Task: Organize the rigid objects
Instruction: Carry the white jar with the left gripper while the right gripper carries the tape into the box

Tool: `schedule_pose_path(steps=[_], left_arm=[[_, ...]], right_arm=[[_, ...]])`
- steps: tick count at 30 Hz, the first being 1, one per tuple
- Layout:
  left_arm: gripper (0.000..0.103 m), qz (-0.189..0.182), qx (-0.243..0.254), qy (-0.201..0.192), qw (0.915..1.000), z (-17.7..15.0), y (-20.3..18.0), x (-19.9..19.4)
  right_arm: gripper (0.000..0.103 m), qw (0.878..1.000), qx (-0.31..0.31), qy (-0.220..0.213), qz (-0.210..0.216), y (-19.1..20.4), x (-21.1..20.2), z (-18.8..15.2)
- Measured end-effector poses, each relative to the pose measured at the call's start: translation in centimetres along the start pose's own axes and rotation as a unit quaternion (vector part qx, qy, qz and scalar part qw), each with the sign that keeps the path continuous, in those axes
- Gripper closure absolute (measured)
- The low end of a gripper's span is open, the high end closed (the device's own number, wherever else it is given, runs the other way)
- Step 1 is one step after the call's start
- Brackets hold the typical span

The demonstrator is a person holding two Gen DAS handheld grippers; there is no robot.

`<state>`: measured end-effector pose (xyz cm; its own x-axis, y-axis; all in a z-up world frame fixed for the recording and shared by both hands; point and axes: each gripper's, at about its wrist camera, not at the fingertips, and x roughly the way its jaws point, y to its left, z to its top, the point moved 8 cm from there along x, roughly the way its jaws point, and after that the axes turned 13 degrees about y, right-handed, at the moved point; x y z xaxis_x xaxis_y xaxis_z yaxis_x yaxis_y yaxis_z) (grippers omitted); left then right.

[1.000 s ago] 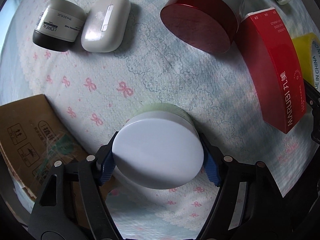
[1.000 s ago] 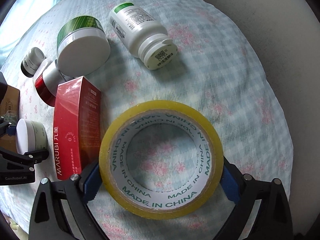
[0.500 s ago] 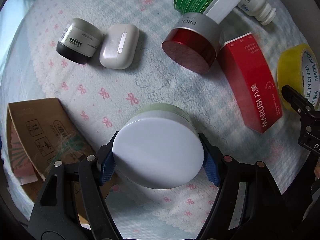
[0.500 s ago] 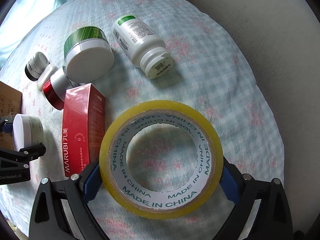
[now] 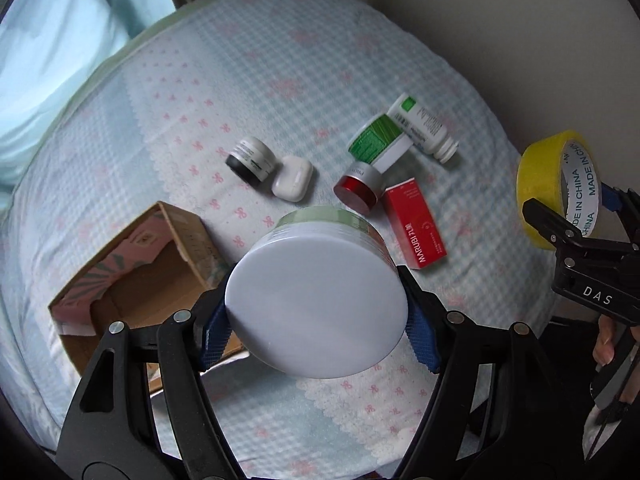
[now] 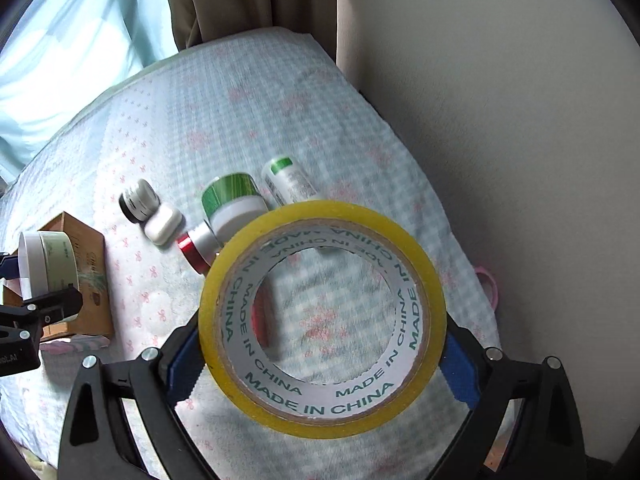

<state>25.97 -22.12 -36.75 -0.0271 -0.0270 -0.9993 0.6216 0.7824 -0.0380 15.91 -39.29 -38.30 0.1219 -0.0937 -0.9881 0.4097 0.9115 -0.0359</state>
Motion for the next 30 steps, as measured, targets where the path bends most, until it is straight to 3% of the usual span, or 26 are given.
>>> schedule_pose_path(steps=[5,10,14,22,30], left_arm=[[0.033,-0.014,-0.018,-0.048,0.9986,-2.8,4.3,-6.9],[0.033,0.006,-0.024,-0.082,0.9964,-6.8,10.0,-12.6],[0.033,0.015,-0.048,-0.101,0.9936,-10.2,15.7,-15.2],[0.033,0.046,-0.107,-0.092,0.9889,-16.0,26.4,-14.4],[0.033,0.043,-0.136,-0.050,0.9885,-17.7,32.3,-8.3]], right_arm=[[0.006,0.999,-0.022,-0.044,0.009,3.6,-8.6,0.7],[0.006,0.995,-0.060,-0.070,0.028,10.8,-16.5,0.4],[0.006,0.992,-0.089,-0.081,0.048,17.1,-19.8,0.3],[0.006,0.979,-0.166,-0.077,0.084,29.3,-20.0,-1.0],[0.006,0.968,-0.234,-0.032,0.086,36.9,-13.5,-1.8]])
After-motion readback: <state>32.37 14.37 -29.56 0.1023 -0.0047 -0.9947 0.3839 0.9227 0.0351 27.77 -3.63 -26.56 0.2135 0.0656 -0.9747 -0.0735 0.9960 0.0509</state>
